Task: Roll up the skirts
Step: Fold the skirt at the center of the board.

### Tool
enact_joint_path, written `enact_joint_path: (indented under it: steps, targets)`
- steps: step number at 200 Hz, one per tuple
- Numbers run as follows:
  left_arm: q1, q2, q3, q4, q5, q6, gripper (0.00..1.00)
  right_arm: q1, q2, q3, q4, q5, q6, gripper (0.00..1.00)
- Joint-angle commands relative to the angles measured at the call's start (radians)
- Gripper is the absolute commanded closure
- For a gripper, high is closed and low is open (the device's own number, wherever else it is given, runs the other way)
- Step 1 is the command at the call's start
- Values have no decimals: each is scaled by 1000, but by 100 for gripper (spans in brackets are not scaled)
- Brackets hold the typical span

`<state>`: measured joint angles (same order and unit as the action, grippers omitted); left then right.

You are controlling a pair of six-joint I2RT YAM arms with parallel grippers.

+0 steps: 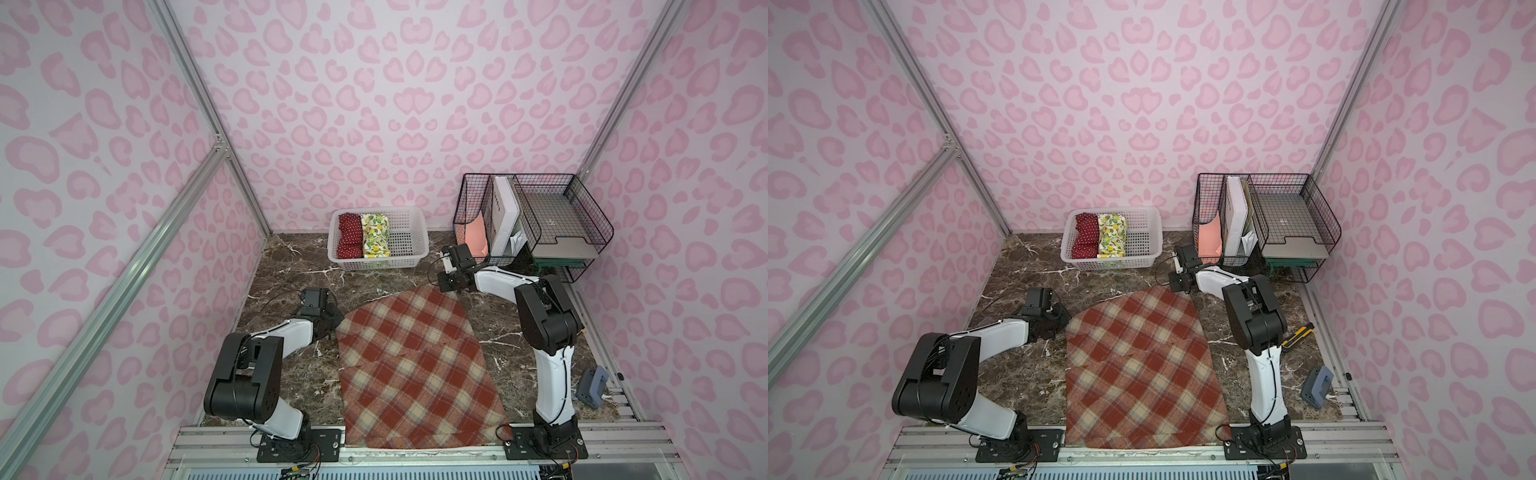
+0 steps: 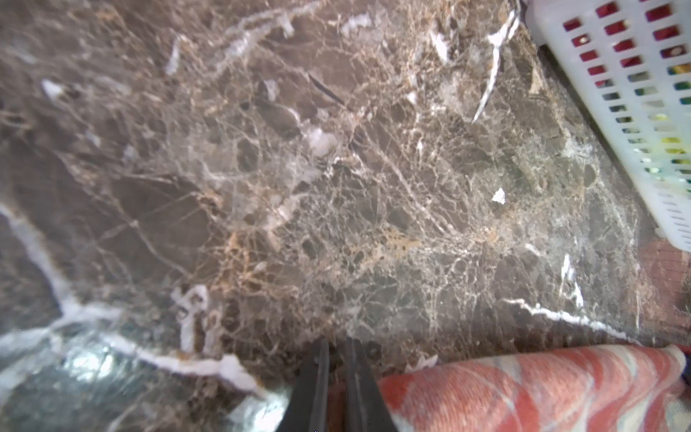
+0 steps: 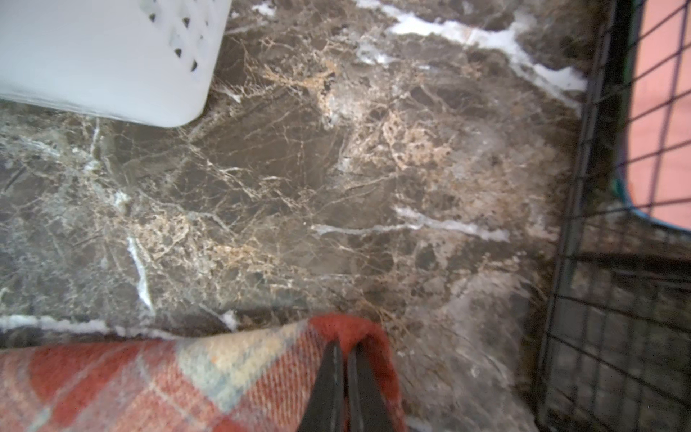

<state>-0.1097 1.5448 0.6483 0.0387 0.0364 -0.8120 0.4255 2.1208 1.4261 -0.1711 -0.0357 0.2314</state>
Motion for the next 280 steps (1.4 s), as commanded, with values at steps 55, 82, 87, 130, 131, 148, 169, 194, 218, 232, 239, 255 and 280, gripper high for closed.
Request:
enact_joint_path:
  steps: [55,82,87,130,131,148,169,194,218,232,239,255,280]
  targets:
    - [0,10,65,-40,33,5,100,6,-46,-4,37,24,20,100]
    - [0,18,141,-63,21,27,100,2,-81,-8,53,37,23,100]
    - [-1,17,156,-69,17,30,100,1,-88,-10,54,39,23,100]
    - [-1,43,265,-111,-5,91,100,-13,-129,-3,67,43,28,100]
    - [-1,43,267,-112,-6,92,100,-15,-131,-3,68,43,28,100]
    - [1,42,289,-110,-16,106,100,-14,-160,-10,81,44,32,100]
    - [1,17,306,-118,-28,122,100,-16,-219,-37,87,44,35,100]
    - [3,-19,316,-128,-37,138,100,-21,-316,-96,85,55,34,100]
    - [3,-26,320,-83,-24,141,100,-48,-367,-107,90,25,38,100]
    - [2,-1,345,-66,-7,148,100,-59,-361,-92,88,-15,32,100]
    - [2,9,360,-64,-2,150,100,-62,-355,-89,98,-42,30,100]
    - [4,19,366,-45,2,168,100,-63,-349,-75,101,-55,31,100]
    - [7,-9,346,-8,1,186,100,-63,-393,-98,121,-55,25,100]
